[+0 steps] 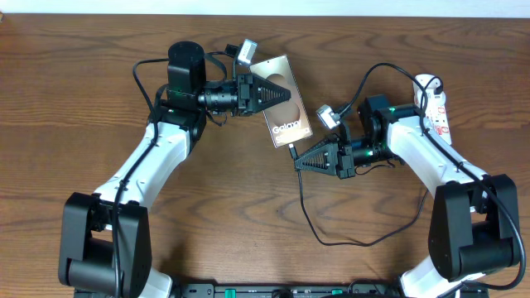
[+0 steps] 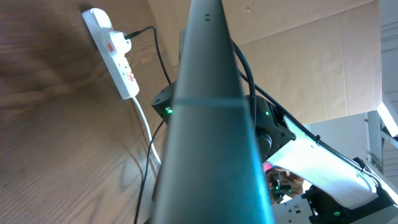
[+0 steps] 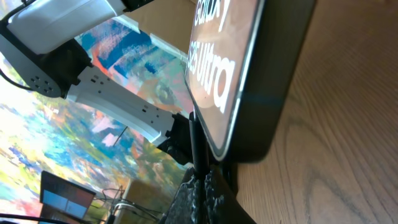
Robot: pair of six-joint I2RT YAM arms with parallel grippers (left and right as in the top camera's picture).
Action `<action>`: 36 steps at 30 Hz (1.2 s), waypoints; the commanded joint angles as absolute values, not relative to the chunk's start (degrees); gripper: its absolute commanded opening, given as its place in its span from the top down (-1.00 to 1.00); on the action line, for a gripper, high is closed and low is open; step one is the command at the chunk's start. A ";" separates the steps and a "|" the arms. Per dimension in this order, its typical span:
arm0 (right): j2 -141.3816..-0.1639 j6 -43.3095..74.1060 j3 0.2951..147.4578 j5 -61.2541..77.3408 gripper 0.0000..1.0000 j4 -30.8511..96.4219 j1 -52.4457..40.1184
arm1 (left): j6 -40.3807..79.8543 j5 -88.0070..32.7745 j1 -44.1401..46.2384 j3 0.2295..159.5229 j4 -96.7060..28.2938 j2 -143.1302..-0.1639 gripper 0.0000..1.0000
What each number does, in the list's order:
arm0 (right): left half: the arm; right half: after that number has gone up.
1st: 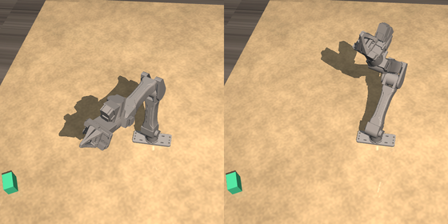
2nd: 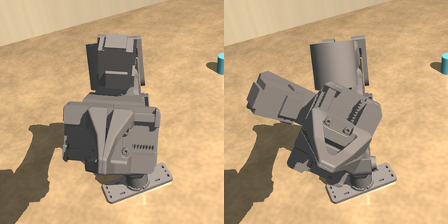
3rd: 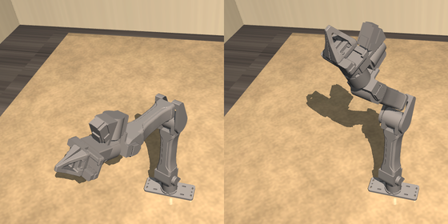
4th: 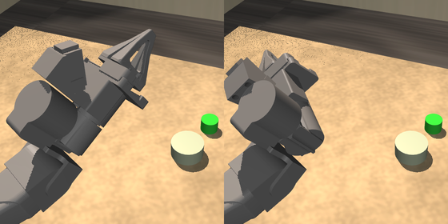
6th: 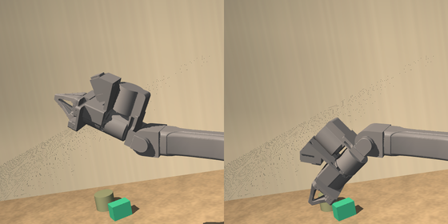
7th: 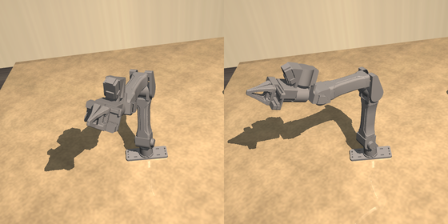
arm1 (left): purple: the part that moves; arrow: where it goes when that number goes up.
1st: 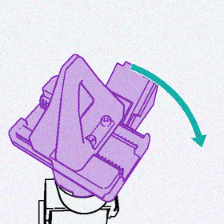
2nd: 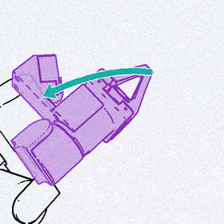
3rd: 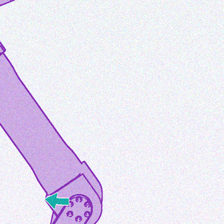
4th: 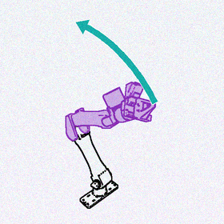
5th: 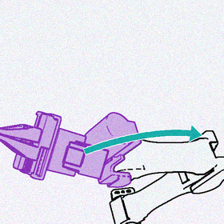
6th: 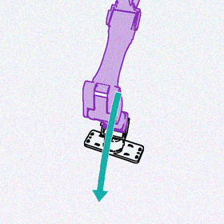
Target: Plug charger to phone and switch on socket
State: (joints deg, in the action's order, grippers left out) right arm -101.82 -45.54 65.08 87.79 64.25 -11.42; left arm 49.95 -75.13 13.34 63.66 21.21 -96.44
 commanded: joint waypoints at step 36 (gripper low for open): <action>-101.14 -46.35 65.06 89.52 0.98 63.64 -7.55 | 51.57 -74.59 13.32 64.34 22.24 -95.70 0.86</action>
State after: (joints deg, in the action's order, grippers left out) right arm -101.82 -45.54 65.08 87.68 63.79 -8.71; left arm 51.24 -73.76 13.30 63.66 21.47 -96.44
